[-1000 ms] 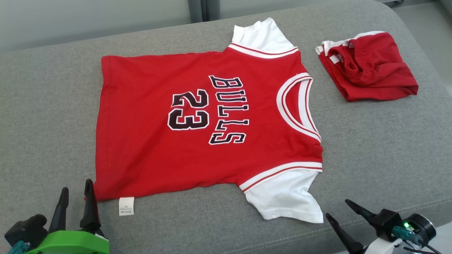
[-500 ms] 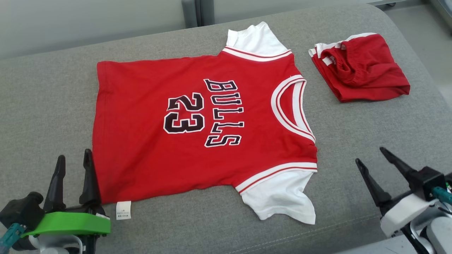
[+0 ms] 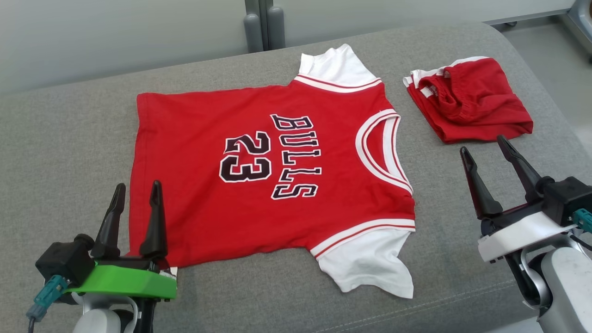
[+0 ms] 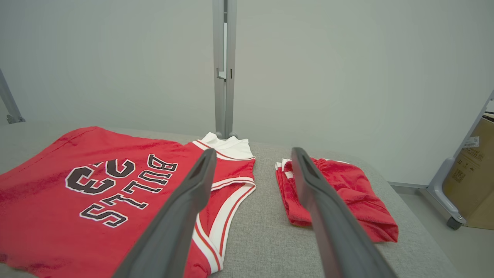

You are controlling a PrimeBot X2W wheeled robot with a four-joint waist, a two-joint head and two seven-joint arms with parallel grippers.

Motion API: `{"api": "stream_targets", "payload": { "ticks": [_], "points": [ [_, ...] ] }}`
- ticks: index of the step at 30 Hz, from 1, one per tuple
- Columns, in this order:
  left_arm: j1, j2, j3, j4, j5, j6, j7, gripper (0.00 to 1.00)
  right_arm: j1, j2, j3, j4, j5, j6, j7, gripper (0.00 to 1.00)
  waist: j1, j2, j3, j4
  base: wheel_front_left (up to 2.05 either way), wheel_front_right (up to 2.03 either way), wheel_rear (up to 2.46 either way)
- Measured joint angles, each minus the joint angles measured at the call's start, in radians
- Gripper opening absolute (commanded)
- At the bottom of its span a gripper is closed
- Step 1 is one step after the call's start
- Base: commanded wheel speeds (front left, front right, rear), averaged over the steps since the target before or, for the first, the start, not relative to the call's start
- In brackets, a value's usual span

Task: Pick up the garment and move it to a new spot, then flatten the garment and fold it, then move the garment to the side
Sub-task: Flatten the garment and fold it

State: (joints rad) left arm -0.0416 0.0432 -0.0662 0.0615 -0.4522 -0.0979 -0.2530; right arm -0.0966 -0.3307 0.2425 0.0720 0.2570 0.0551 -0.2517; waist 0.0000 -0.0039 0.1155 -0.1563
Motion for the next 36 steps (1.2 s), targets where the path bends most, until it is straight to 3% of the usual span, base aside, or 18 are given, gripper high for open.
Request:
{"api": "stream_targets", "payload": {
  "ticks": [7,17,27,36],
  "points": [
    [0.015,0.000,-0.025,0.009,0.012,0.015,0.000,1.00,0.008,0.062,-0.005,0.000,0.028,-0.030,0.000,1.00,0.0000,0.0000,-0.023,0.014,0.00,0.00,0.00],
    [0.083,0.000,-0.015,-0.002,0.044,0.073,0.000,1.00,0.046,0.123,-0.033,-0.002,0.042,-0.067,0.000,1.00,0.0000,0.0000,-0.039,0.029,0.00,0.00,0.00],
    [0.145,0.001,-0.033,-0.015,0.027,0.124,0.000,1.00,0.046,0.139,-0.024,0.000,0.032,-0.065,0.000,1.00,0.0000,0.0000,-0.039,0.036,0.00,0.00,0.00],
    [0.146,0.001,-0.036,-0.043,0.027,0.142,0.000,1.00,0.046,0.148,-0.014,0.005,0.023,-0.053,0.000,1.00,0.0000,0.0000,-0.034,0.042,0.00,0.00,0.00]
  ]
}}
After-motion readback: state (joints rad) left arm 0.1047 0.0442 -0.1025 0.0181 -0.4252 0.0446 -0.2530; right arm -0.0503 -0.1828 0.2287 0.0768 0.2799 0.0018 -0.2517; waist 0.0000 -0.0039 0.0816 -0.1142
